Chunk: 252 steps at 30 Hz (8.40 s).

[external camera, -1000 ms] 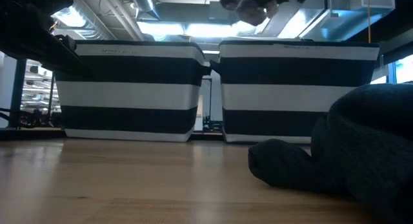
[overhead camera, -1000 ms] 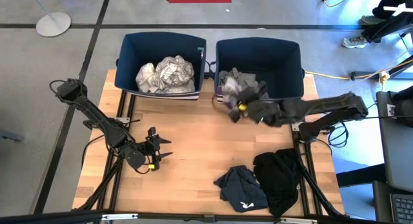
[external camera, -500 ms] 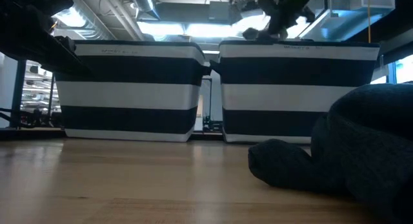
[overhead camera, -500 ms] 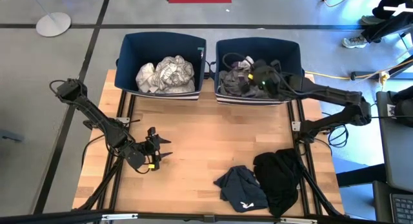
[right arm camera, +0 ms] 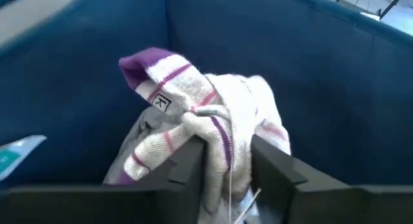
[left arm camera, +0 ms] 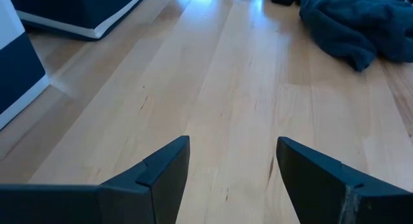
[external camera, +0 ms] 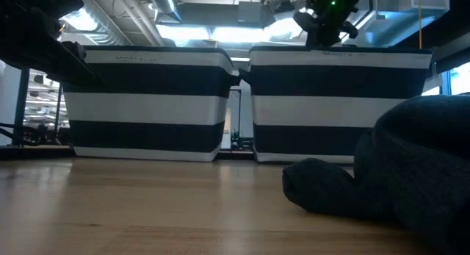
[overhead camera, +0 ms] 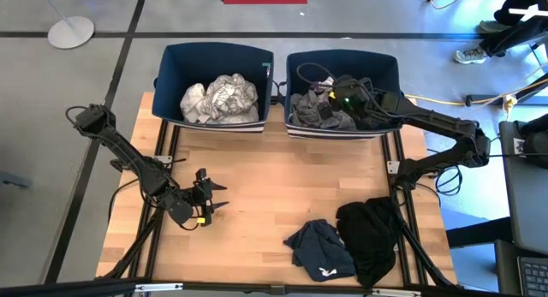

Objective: Sort clothes
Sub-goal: Put the gray patterned sock into the left laundry organizer, then put the dark grey shorts into the left laundry organizer, then put the black shirt into the left laundry organizer

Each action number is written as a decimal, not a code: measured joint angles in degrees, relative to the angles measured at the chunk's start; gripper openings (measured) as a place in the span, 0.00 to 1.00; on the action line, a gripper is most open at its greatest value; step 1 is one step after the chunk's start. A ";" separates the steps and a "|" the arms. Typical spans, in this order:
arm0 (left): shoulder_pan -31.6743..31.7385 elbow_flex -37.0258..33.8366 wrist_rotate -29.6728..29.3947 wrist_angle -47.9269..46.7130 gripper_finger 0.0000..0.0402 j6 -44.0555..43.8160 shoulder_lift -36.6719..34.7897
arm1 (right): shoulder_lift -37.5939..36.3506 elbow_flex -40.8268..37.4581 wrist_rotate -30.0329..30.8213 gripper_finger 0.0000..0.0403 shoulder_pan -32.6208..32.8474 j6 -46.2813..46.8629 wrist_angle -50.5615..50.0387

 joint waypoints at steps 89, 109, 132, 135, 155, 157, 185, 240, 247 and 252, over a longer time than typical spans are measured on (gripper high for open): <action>0.04 0.00 -0.71 0.47 0.56 2.73 0.00 | 27.36 -4.80 -26.07 0.63 61.68 46.47 -3.45; 0.04 0.00 -1.32 0.31 0.56 2.58 -0.01 | 27.43 -13.18 -24.92 0.11 61.61 46.56 2.93; 0.04 0.01 -1.32 1.00 0.56 2.37 0.00 | 27.19 12.60 -22.29 0.07 52.14 23.50 -20.24; 0.05 0.00 -1.32 1.06 0.56 2.45 0.00 | 27.15 17.49 -21.14 0.06 49.88 19.03 -24.52; 0.04 0.00 -1.30 1.10 0.56 2.47 -0.01 | 27.15 47.11 -5.62 0.05 36.14 -4.70 -40.68; 0.05 0.00 -1.30 1.10 0.56 2.54 -0.02 | 27.15 50.71 -2.43 0.05 34.45 -6.00 -42.15; 0.00 0.00 -1.26 0.01 0.56 1.42 -0.02 | 22.75 59.93 14.32 0.06 6.14 -4.00 -50.05; 0.00 0.00 -0.84 0.03 0.56 1.03 -0.01 | 22.85 46.57 -7.43 0.69 23.93 20.30 -50.00; 0.00 0.00 -0.82 0.02 0.56 1.05 -0.01 | 23.11 44.46 -11.19 0.69 37.06 29.16 -49.92; 0.00 0.00 -0.83 0.03 0.56 1.05 -0.02 | 23.08 37.51 -16.89 0.69 44.16 38.05 -50.05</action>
